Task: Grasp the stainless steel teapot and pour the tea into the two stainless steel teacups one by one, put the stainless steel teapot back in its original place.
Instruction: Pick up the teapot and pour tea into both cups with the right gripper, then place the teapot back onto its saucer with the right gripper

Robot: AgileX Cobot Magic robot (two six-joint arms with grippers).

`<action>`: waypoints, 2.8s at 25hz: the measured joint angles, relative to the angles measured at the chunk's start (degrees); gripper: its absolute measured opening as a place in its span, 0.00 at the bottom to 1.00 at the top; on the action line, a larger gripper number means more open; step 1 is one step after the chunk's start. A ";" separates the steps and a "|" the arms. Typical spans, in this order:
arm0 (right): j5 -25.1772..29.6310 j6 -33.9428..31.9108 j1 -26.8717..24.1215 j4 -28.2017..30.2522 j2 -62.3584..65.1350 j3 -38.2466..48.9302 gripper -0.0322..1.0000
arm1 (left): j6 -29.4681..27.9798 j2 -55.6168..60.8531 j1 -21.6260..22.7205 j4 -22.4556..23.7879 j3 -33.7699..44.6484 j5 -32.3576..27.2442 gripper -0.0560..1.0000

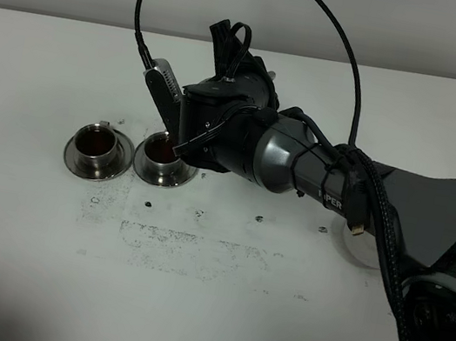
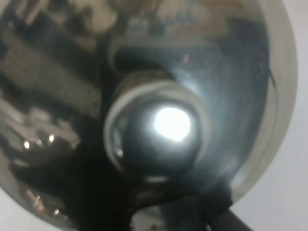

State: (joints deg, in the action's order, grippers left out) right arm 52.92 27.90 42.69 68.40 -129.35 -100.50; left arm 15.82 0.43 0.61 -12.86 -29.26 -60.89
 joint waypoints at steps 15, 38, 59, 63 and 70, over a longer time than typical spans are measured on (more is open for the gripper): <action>0.10 -0.32 -0.05 -12.53 4.48 0.00 0.19 | 0.07 0.00 0.00 0.00 0.00 0.00 0.67; -9.14 -16.90 -11.37 -57.98 12.01 15.23 0.19 | 0.14 0.00 0.00 0.00 0.00 0.00 0.67; -15.25 -16.96 -12.74 -62.11 13.52 20.62 0.19 | 0.14 0.00 0.00 0.00 0.00 0.00 0.67; -12.86 -16.96 -16.29 -62.45 18.73 20.62 0.19 | 0.14 0.00 0.00 0.00 0.00 0.00 0.67; -2.89 -21.05 -24.05 -63.34 22.49 20.62 0.19 | 0.14 0.00 0.00 0.00 0.00 0.00 0.67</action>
State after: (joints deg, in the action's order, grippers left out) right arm 50.03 6.86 18.64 5.06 -106.86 -79.87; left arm 15.96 0.43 0.61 -12.86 -29.26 -60.89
